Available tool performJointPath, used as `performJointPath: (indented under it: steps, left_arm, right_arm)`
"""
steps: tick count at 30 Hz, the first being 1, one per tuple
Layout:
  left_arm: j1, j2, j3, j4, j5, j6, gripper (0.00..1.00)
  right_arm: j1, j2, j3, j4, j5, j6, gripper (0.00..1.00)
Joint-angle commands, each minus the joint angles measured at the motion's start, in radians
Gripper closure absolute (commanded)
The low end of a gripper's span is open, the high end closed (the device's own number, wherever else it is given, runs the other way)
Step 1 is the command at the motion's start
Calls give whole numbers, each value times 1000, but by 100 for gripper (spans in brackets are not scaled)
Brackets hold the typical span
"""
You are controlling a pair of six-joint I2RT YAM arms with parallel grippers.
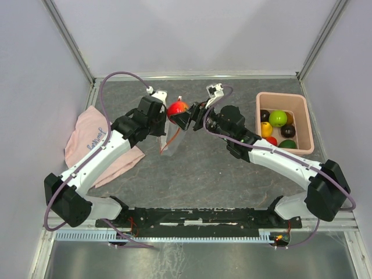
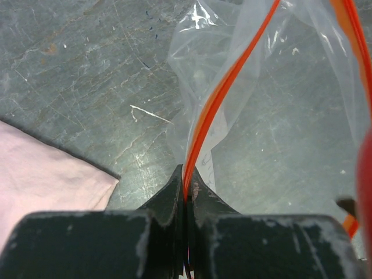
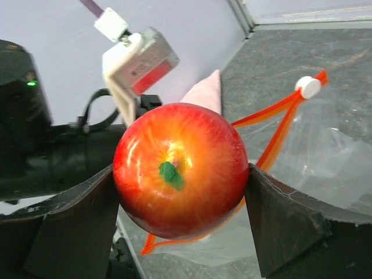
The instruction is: Place the food in the zip-top bag and seal the zipper
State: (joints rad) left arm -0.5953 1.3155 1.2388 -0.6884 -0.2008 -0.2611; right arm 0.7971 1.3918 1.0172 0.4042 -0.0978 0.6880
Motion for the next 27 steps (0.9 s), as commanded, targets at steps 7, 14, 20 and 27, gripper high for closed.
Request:
performJointPath:
  steps: [7,14,20,27]
  left_arm:
    - [15,-50,0,89,156,-16,97]
    - [39,-56,-4,96,176,-17,97]
    - [39,-40,-2,98,221,-14,97]
    - [40,-19,-3,102,283,-9,97]
  right_arm:
    - [10,76,-7,-92,57,-89,42]
    - [10,65,7,-204,94,-164,42]
    - [11,91,78,-294,75,-217,39]
    - [11,121,158,-424,199,-161,40]
